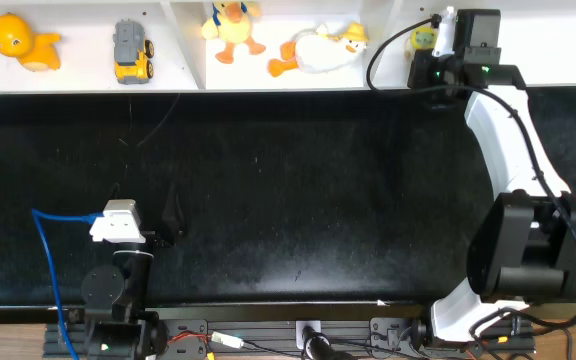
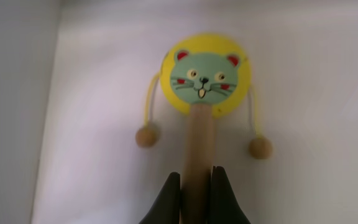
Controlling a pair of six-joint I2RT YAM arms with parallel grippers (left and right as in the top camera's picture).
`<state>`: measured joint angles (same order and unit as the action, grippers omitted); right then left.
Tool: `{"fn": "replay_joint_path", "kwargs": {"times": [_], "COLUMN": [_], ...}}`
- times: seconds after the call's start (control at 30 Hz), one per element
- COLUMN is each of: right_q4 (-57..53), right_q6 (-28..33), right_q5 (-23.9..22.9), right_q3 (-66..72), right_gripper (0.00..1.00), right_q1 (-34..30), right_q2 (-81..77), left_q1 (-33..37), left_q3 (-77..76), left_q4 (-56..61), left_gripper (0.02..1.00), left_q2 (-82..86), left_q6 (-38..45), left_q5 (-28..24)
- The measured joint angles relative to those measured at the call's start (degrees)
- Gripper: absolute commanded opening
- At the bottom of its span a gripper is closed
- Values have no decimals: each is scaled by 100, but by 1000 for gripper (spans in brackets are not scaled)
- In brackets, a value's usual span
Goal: Store Toys
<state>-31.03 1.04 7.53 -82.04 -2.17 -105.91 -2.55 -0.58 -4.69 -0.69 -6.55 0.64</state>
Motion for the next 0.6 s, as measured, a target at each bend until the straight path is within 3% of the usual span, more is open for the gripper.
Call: {"fn": "replay_joint_path", "kwargs": {"times": [0.3, 0.33, 0.4, 0.47, 0.5, 0.6], "right_q4": [308, 291, 216, 131, 98, -122], "right_q6": [24, 26, 11, 22, 31, -26], "right_q5": [0, 0, -4, -4, -9, -66], "right_q3": [0, 0, 0, -2, -7, -48], "right_gripper": [58, 139, 641, 831, 991, 998], "right_q1": [146, 149, 151, 151, 151, 153], "right_q2": [-111, -120, -131, -136, -133, -66], "left_q1": [0, 0, 0, 0, 0, 0], "left_q3": [0, 0, 0, 0, 0, 0], "left_q4": [0, 0, 0, 0, 0, 0], "left_gripper": [998, 998, 998, 998, 998, 998], "left_q2": [0, 0, 0, 0, 0, 0], "left_q6": [0, 0, 0, 0, 0, 0], "left_q5": [0, 0, 0, 0, 0, 0]}}
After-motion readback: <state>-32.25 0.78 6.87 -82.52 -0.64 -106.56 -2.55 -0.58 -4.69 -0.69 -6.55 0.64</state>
